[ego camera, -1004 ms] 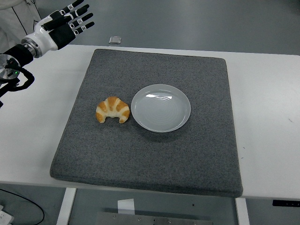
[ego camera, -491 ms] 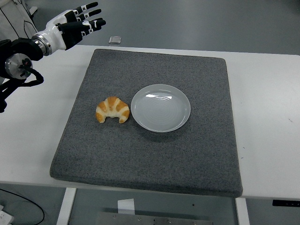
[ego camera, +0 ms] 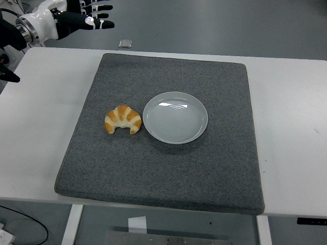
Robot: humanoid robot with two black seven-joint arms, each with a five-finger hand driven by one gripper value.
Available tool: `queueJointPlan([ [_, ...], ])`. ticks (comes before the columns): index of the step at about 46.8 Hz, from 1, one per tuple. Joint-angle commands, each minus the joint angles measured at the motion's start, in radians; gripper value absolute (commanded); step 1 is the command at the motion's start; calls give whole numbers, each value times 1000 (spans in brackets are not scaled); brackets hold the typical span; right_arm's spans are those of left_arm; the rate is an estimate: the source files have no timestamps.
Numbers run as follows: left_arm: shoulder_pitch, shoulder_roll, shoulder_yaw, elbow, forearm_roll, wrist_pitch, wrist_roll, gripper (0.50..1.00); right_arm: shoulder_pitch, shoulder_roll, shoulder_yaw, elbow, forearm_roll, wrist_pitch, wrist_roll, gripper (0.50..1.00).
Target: Place the bread on the plate
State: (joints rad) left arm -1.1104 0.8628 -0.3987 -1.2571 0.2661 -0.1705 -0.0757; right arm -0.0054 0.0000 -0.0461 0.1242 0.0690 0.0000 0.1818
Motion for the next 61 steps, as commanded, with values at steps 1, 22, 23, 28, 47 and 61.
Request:
queueJointPlan([
  [1, -17, 19, 31, -7, 59, -27, 1, 990, 1, 0, 0, 0, 0, 0, 1, 932],
  [22, -22, 68, 115, -113, 487, -73, -1, 990, 1, 0, 0, 0, 0, 0, -1, 932],
  [23, -22, 70, 118, -122, 505, -73, -1, 990, 1, 0, 0, 0, 0, 0, 1, 932],
  [28, -19, 71, 124, -157, 616, -73, 1, 990, -1, 0, 0, 0, 0, 0, -1, 932],
  [47, -9, 56, 219, -209, 800, -15, 2, 994, 1, 0, 0, 0, 0, 0, -1, 932],
  [61, 61, -16, 271, -209, 941, 143, 5, 994, -1, 0, 0, 0, 0, 0, -1, 932],
])
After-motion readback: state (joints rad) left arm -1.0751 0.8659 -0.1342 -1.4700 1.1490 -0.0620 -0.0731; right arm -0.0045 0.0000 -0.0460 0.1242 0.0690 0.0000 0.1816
